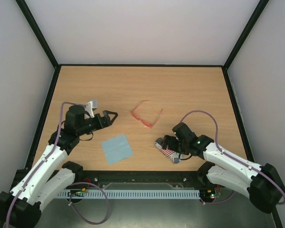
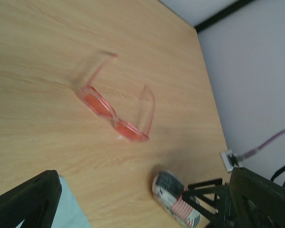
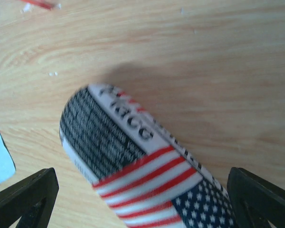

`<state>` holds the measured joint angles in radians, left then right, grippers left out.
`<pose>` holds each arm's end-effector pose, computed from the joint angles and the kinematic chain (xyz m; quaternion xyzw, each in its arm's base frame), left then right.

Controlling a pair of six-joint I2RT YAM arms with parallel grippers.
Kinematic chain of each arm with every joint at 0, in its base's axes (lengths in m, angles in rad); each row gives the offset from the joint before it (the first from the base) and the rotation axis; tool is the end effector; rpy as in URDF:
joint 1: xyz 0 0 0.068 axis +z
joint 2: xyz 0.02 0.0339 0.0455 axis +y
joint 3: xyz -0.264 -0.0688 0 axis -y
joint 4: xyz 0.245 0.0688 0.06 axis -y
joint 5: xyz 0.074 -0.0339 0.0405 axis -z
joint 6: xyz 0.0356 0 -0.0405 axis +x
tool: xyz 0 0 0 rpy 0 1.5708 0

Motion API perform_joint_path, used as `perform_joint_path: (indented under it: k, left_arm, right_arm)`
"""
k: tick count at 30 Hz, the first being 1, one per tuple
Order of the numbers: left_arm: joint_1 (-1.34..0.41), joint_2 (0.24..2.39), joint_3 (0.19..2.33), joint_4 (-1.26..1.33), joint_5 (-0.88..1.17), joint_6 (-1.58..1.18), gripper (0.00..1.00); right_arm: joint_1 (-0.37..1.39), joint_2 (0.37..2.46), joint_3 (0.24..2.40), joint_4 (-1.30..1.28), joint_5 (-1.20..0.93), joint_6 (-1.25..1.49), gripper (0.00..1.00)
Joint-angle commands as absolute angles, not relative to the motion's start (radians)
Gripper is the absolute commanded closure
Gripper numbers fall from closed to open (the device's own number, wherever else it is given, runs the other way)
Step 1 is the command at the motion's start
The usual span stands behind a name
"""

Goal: Organize the sunglasses
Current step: Adjust the sunglasses case at the center of the board.

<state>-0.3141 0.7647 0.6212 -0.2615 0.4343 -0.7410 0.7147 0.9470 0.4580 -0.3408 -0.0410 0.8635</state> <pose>0.1649 -0.0693 0.2787 -0.0568 0.8219 -0.4260 0.3739 0.1382 0.1218 0.1848 0.0619 0.9299 0.2704 0.2415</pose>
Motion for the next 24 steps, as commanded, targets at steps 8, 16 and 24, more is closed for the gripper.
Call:
perform_joint_path:
  k: [8,16,24]
  left_arm:
    - [-0.591,0.774,0.611,-0.269,0.232,-0.816,0.0]
    - [-0.608,0.838,0.664,-0.322,0.215,-0.768,0.0]
    - [-0.611,0.87,0.652,-0.33,0.217,-0.796,0.01]
  right_arm:
    - [0.813,0.831,0.448,-0.515,0.015,0.936,0.01]
    - [0.857,0.958,0.504,-0.544,0.102,0.888,0.03]
    - [1.071,1.114,0.61,-0.554,0.23,0.985,0.07]
